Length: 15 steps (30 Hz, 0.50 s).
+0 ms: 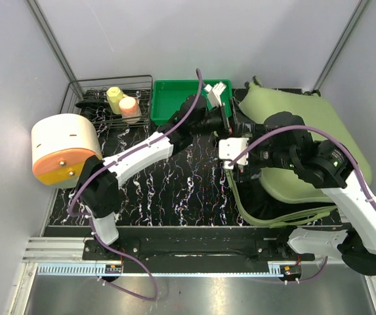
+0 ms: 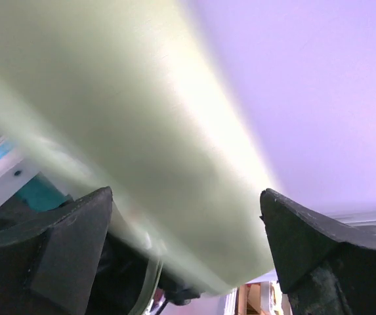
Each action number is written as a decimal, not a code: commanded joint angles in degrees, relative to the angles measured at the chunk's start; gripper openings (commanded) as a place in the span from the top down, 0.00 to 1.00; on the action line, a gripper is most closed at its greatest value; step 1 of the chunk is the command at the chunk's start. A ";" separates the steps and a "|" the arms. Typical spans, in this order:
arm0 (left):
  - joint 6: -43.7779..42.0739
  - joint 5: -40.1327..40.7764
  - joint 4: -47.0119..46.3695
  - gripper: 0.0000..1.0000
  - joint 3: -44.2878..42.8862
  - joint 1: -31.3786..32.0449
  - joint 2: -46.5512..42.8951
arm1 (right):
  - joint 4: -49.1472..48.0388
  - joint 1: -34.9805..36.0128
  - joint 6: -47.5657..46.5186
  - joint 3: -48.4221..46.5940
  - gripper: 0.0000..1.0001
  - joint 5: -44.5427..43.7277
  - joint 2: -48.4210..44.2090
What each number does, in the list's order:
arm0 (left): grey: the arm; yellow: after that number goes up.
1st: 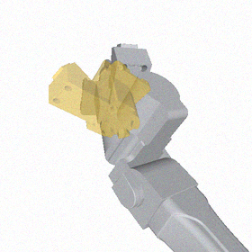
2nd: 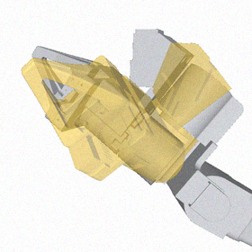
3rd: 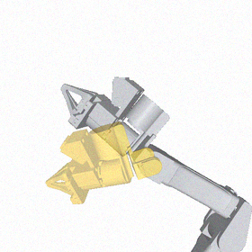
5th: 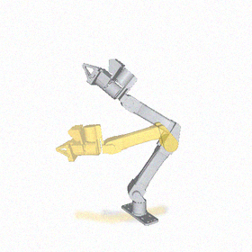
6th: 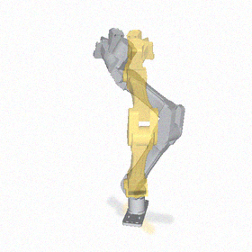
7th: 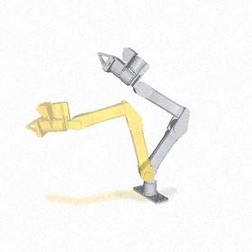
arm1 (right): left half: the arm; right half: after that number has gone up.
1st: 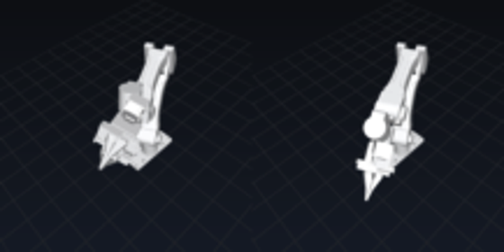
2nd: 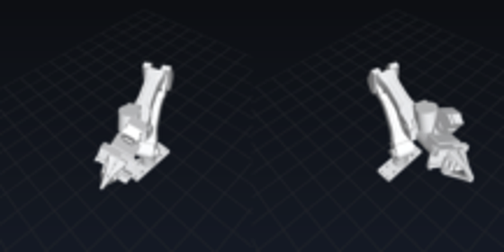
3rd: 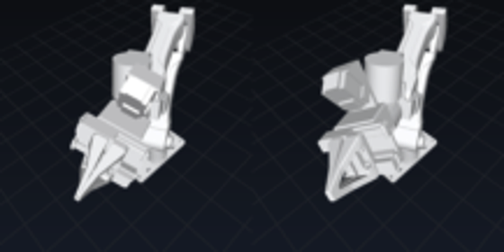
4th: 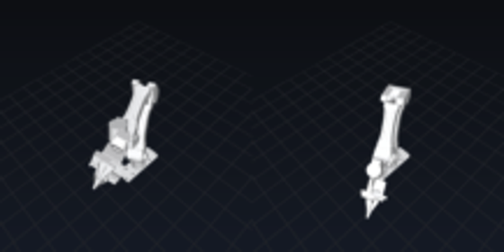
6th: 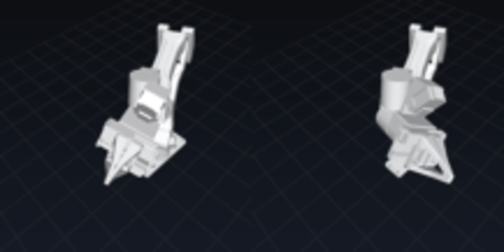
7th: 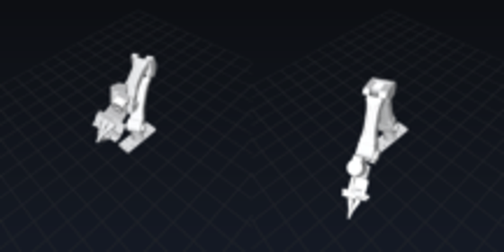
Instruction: Open, take out, and arrange the luggage
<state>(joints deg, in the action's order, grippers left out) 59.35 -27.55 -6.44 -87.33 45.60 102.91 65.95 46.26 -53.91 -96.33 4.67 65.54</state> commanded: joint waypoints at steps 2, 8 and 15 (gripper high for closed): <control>0.15 -3.21 -9.11 0.01 -8.11 0.71 2.37 | 3.30 5.41 -12.96 0.09 0.10 -2.72 -1.46; 0.59 -3.21 -10.96 0.01 -17.52 0.89 8.97 | 4.36 8.32 -18.34 6.41 0.27 -9.84 -4.53; 3.76 -0.40 -13.00 0.01 4.26 -5.60 -2.51 | 4.45 8.41 2.20 3.16 0.26 -9.16 -2.69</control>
<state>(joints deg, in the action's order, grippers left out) 61.98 -29.12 -17.47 -90.72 44.56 107.37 70.83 54.13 -63.44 -90.91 -3.36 62.65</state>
